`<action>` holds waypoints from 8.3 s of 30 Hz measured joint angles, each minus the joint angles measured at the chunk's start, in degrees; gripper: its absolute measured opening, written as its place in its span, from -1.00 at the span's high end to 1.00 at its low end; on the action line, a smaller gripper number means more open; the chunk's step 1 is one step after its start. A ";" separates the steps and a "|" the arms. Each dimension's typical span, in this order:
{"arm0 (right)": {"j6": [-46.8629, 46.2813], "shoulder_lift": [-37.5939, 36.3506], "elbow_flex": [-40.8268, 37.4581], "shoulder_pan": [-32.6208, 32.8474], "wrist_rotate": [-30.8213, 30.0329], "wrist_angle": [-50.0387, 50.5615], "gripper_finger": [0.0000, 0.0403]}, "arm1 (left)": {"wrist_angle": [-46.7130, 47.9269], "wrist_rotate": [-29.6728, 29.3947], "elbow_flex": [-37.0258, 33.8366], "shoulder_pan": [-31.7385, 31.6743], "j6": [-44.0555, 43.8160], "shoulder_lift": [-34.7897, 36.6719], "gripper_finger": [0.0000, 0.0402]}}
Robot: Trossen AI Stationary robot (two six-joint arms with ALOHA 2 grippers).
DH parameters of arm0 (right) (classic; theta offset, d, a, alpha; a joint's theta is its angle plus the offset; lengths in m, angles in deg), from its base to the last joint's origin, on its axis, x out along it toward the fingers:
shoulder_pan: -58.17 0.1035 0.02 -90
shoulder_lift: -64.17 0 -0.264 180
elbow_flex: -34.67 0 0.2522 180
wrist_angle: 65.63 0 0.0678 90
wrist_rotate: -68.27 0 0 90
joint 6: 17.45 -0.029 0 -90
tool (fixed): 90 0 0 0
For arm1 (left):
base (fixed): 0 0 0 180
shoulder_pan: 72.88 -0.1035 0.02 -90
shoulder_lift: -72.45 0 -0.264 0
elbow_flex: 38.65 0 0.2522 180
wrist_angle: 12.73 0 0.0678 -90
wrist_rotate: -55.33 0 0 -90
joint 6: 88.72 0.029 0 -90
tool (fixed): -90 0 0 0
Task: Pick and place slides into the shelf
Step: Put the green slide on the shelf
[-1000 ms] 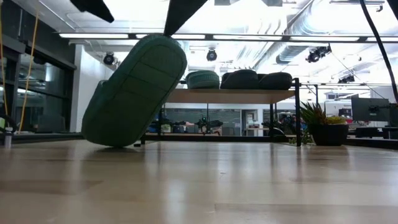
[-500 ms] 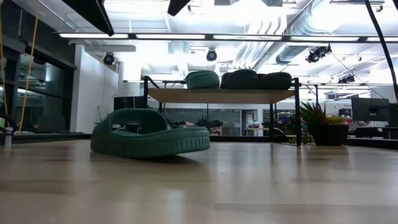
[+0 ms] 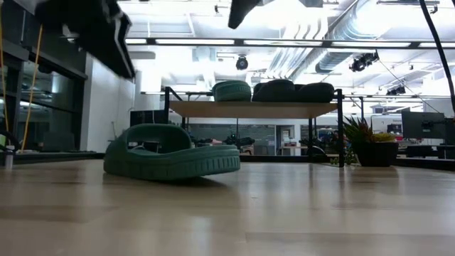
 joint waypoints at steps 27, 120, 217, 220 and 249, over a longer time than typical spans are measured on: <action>-14.48 -4.15 -0.36 1.20 -8.69 2.89 1.00 | -17.23 7.29 0.18 0.01 4.79 -9.70 0.29; 0.16 -17.14 -0.38 -10.58 -9.45 2.90 1.00 | 11.47 -8.22 16.88 -3.94 -0.19 -21.92 0.92; 0.47 -25.94 -0.36 -13.94 -7.95 2.90 1.00 | -6.16 4.60 34.82 -51.86 57.96 -14.71 0.95; 0.33 -25.94 -0.36 -13.94 -7.87 2.90 1.00 | -6.30 4.62 34.82 -51.88 57.87 -14.71 0.92; 0.22 -25.90 -0.36 -13.92 -5.36 2.90 1.00 | -6.85 4.81 34.96 -53.33 59.51 -16.42 0.95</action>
